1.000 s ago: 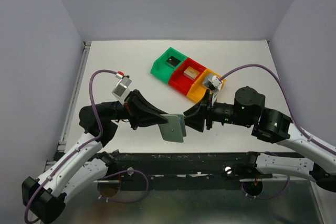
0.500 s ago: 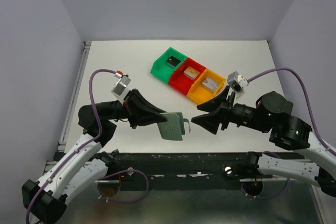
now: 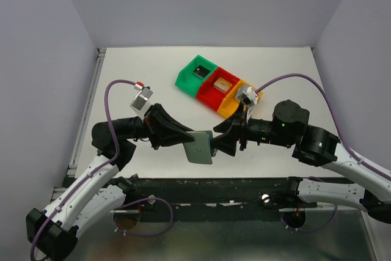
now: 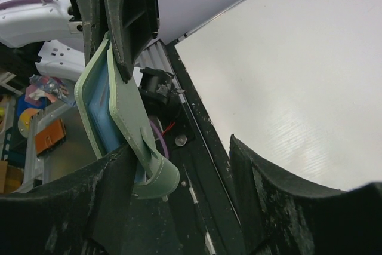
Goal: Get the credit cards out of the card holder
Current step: Open the card holder at the center of the board.
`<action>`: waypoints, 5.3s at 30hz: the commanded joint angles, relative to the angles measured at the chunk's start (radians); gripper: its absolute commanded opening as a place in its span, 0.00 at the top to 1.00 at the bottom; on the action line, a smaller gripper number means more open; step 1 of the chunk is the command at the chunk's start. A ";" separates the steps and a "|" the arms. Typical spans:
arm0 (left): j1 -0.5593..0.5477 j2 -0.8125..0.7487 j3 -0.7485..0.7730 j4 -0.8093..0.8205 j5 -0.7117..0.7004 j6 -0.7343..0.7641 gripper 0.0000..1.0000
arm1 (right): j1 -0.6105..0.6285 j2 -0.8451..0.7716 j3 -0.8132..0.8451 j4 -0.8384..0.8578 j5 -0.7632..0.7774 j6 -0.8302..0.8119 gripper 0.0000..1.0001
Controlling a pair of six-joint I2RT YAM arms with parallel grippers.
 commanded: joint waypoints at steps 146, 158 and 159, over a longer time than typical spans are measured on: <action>-0.006 -0.465 -0.119 -0.812 -0.421 0.458 0.61 | -0.183 0.121 -0.441 0.740 -0.204 0.700 1.00; -0.008 -0.483 -0.119 -0.812 -0.429 0.455 0.41 | -0.186 0.141 -0.464 0.789 -0.224 0.712 1.00; -0.008 -0.483 -0.119 -0.817 -0.429 0.455 0.43 | -0.186 0.141 -0.464 0.791 -0.225 0.712 1.00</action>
